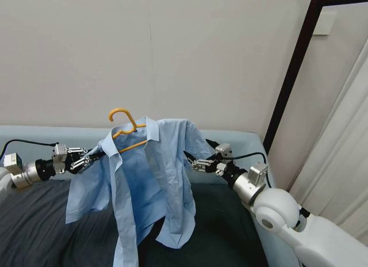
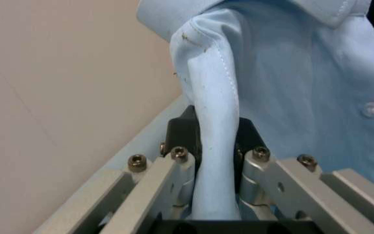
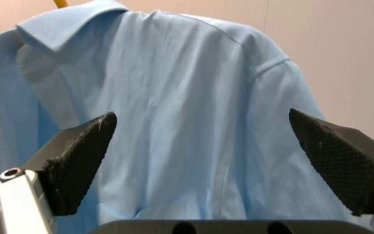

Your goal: Pick up the clothes from the sofa and hang them on the clothes hanger.

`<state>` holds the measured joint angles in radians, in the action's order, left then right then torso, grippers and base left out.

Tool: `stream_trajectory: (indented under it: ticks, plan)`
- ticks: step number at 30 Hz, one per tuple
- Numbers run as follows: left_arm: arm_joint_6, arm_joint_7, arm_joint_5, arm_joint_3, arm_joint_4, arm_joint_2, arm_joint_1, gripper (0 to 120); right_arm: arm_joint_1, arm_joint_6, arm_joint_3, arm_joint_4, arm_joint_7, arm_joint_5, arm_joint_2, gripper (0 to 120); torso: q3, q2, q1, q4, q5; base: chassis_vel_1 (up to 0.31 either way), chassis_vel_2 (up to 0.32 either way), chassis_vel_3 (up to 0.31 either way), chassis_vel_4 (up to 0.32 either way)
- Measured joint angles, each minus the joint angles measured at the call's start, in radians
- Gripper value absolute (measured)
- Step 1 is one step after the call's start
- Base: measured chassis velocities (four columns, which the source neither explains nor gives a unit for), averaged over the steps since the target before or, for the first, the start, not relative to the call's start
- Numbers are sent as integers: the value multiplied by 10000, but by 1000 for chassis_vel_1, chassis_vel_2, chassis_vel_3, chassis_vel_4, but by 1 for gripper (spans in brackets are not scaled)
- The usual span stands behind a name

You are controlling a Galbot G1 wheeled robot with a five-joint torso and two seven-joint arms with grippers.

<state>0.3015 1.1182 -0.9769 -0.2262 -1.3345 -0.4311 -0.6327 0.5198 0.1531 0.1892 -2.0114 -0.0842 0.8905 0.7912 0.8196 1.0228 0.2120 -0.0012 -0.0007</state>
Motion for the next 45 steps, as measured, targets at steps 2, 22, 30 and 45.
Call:
stream_trajectory:
  ticks: [2,22,30,45]
  plan:
    - [-48,115,-40,172,36,63,242,7,-204,-33,0,157,127,-5,11,100,0,0,0,0,0,0,0,0,0]
    - [-117,1753,1031,3373,1520,-349,4383,7,-4116,1748,1743,2452,3234,1404,-545,100,1,-1,1,2,-1,0,0,0,0]
    - [48,1865,1266,3420,1545,-534,4210,7,-5010,1974,2787,3412,4854,837,-195,100,2,-1,1,2,-1,0,0,0,0]
    - [148,2048,1426,3526,1455,-570,4378,7,-5557,2016,3698,3807,6465,-171,58,57,0,-1,1,0,-1,0,0,0,0]
